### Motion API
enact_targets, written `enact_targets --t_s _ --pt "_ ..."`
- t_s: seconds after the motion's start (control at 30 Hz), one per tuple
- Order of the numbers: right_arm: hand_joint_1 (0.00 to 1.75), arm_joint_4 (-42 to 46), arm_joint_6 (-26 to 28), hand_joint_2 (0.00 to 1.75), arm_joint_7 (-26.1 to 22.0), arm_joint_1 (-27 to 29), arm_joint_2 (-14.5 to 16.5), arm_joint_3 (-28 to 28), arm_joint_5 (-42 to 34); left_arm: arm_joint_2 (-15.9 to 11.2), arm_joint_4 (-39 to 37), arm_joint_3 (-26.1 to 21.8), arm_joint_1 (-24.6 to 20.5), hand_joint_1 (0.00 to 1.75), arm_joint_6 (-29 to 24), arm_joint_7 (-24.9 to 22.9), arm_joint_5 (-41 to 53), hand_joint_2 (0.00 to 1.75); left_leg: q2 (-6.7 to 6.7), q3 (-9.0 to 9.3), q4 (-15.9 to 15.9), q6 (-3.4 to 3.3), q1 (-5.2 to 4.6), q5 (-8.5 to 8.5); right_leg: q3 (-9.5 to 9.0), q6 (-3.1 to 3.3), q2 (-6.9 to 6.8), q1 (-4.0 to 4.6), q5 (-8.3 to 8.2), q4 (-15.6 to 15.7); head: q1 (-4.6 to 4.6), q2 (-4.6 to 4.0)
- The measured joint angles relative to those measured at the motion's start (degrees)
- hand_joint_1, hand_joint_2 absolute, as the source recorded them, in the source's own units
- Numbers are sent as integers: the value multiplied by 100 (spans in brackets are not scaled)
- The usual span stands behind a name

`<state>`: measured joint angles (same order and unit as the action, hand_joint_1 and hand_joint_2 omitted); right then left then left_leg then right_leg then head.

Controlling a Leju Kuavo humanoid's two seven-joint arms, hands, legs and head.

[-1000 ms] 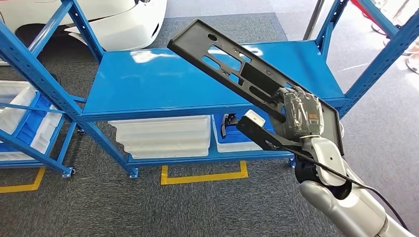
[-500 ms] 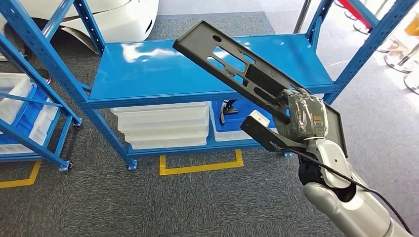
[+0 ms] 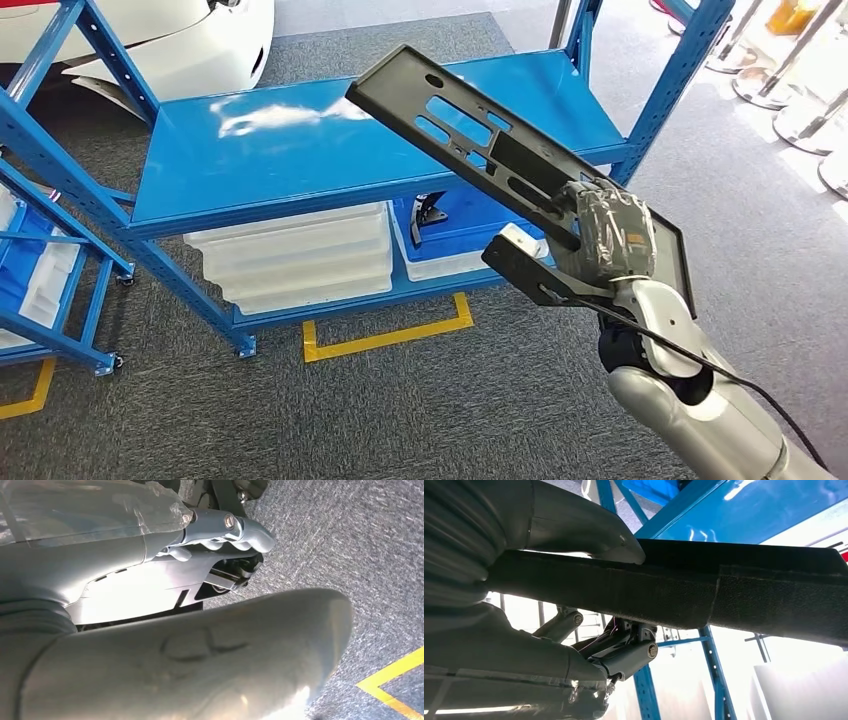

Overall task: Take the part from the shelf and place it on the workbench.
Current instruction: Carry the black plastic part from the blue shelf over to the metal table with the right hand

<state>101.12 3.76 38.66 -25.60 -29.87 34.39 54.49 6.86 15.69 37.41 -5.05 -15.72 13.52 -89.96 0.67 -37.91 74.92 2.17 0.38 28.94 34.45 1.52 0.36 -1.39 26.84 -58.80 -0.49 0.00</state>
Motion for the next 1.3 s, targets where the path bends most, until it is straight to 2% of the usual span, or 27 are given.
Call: enact_targets --t_s 0.03,0.1,0.13,0.17,0.23,0.3,0.33,0.4,0.43,0.5,0.73,0.8,0.87,0.93,1.0,1.03,1.07,1.1,1.13,1.17,1.23,1.3 --pt "175 -1 0 175 0 0 1 1 0 0 0 -1 -1 0 -1 1 0 0 -7 102 -206 20 27 -172 0 -10 44 -16 -2 -10 -14 0" --pt "175 -1 0 175 0 -2 1 1 0 0 0 -1 16 0 -3 -1 0 0 -118 413 -917 51 86 -560 13 -57 135 -35 -3 -36 -56 0" --pt "175 -1 -1 175 -1 -5 1 0 0 1 0 -1 23 0 -4 -2 0 0 -193 526 -1223 44 104 -653 42 -98 181 -35 -12 -54 -82 0" --pt "175 -2 -1 175 -3 -7 2 -1 -1 1 0 -1 32 0 -5 -2 0 0 -252 573 -1399 23 108 -685 79 -150 218 -34 -34 -61 -94 0" --pt "175 -5 -2 175 -10 -8 5 -1 -3 3 0 -1 30 0 -7 -2 0 0 -263 555 -1492 -56 90 -669 146 -257 278 -45 -96 -49 -84 0" --pt "175 -8 -1 175 -26 -10 6 -1 -10 7 0 -1 20 0 -10 -1 0 0 -203 535 -1526 -147 93 -725 193 -325 248 -67 -64 -93 -35 0" --pt "175 -10 1 175 -39 -20 7 -1 -17 8 0 -1 17 0 -14 19 0 0 -167 531 -1553 -194 96 -753 268 -338 191 -67 45 -251 9 0" --pt "175 -18 6 175 -88 -40 9 -1 -40 0 -1 -23 21 0 20 123 0 0 -99 514 -1575 -249 67 -786 551 -337 66 -50 393 -881 118 0" --pt "175 -24 8 175 -115 -43 12 0 -50 -16 -2 -45 27 0 61 181 0 0 -66 503 -1575 -262 48 -791 706 -333 39 -45 551 -1232 163 0" --pt "175 -32 9 175 -148 -39 16 1 -59 -47 -5 -84 37 0 141 234 0 0 -31 494 -1574 -269 23 -794 875 -330 26 -42 695 -1624 206 0" --pt "175 -40 9 175 -158 -38 20 2 -63 -86 -7 -111 43 0 209 232 1 0 -6 492 -1571 -272 9 -793 914 -321 21 -39 694 -1731 223 0" --pt "175 -50 9 175 -165 -39 22 2 -65 -139 -9 -139 44 0 273 229 1 0 25 493 -1567 -274 -9 -793 811 -297 10 -25 549 -1572 244 0" --pt "175 -57 10 175 -174 -53 25 1 -67 -224 -26 -177 55 0 359 223 3 0 86 490 -1556 -258 -45 -789 429 -213 -74 29 212 -844 275 0" --pt "175 -59 16 175 -180 -73 28 1 -82 -293 -52 -226 82 0 446 216 8 0 89 427 -1352 -157 -67 -629 103 -61 -127 65 -13 -144 251 0" --pt "175 -60 22 175 -180 -72 31 1 -102 -332 -72 -256 103 0 496 211 14 0 23 191 -741 -50 -47 -260 56 39 -76 61 -37 0 167 0" --pt "175 -60 22 175 -179 -64 32 1 -105 -341 -80 -257 110 0 501 209 20 0 -1 29 -372 -29 -30 -93 59 47 -48 63 -40 -2 128 0" --pt "175 -60 22 175 -179 -52 32 1 -109 -348 -89 -257 118 0 505 205 29 0 -11 -103 -75 -9 -15 6 61 50 -11 63 -41 -4 97 0" --pt "175 -60 24 175 -178 -41 33 1 -113 -355 -97 -257 124 0 510 197 37 0 -14 -159 49 6 0 -4 63 49 27 62 -41 -9 72 0" --pt "175 -60 26 175 -169 -31 33 1 -115 -363 -103 -257 128 0 513 184 44 0 -18 -115 -47 14 16 -123 64 47 69 59 -42 -16 49 0" --pt "175 -58 28 175 -155 -23 34 1 -117 -374 -107 -257 129 0 514 169 48 0 -32 17 -326 17 34 -315 63 43 112 56 -42 -26 26 0" --pt "175 -47 33 175 -114 -11 34 1 -123 -398 -115 -257 129 0 506 145 47 0 -171 341 -1074 2 77 -645 83 12 198 60 -38 -63 -12 0" --pt "175 -28 36 175 -91 -2 33 -1 -137 -415 -128 -257 130 0 490 126 46 0 -291 475 -1444 -36 86 -732 132 -56 273 64 -58 -88 -7 0"
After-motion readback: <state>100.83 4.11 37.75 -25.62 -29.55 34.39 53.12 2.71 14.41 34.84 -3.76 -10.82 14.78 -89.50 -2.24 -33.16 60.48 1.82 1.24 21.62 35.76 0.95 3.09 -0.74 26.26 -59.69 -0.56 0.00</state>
